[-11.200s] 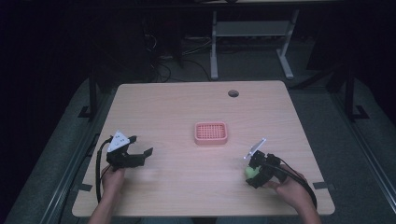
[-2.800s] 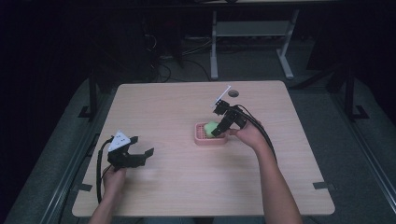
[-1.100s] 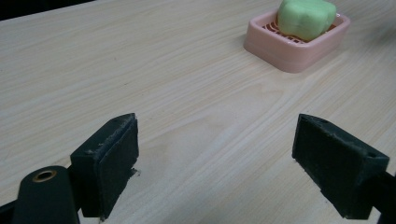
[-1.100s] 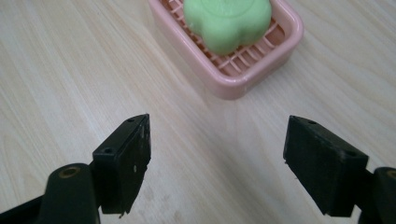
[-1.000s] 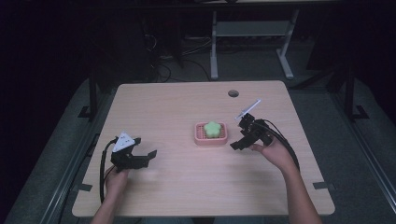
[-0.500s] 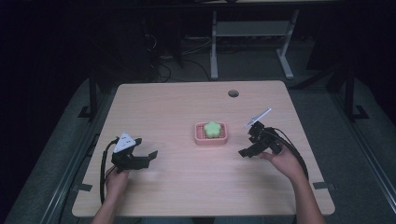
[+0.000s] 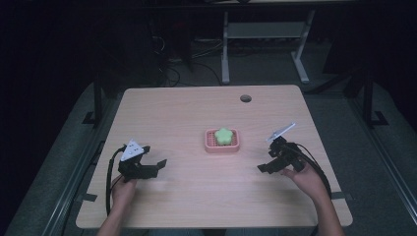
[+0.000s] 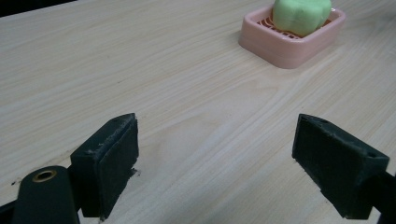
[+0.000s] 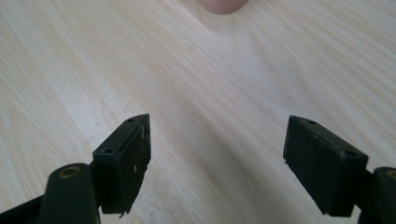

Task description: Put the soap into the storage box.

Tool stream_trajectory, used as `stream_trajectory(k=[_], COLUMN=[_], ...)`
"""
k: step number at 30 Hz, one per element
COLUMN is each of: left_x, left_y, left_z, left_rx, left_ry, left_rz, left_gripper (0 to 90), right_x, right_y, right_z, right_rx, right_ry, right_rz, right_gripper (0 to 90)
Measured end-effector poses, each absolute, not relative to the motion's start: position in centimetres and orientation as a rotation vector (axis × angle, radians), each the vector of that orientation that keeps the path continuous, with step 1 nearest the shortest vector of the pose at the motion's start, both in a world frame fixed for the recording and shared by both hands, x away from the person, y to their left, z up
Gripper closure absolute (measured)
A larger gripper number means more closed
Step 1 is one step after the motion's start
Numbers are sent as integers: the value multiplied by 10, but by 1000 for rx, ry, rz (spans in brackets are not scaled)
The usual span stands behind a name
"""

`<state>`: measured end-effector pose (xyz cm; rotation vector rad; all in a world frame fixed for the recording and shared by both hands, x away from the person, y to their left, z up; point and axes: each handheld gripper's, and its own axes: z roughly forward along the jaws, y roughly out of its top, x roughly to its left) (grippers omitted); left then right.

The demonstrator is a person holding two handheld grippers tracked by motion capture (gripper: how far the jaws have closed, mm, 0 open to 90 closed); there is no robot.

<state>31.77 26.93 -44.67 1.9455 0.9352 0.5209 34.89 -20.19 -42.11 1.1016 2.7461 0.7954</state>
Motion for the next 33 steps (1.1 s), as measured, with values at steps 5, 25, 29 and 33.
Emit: stream_trajectory(k=[5,25,29,33], left_x=[318,317,316,317], left_y=[268,262,262,261], left_z=[-447,-448,-448,-449], left_rx=[1953,1973,1980,1982], left_ry=[930,911,911,908], left_rz=[526,535,535,543], left_gripper=[143,143,143,143], right_x=[342,302,291,275], right_y=[-207,-229,-231,-232], right_z=[-424,-437,-440,-446], right_rx=[1115,1144,1137,1124], right_ry=[2733,2682,2671,2616], right_rz=[809,877,890,919], right_gripper=[227,227,226,205])
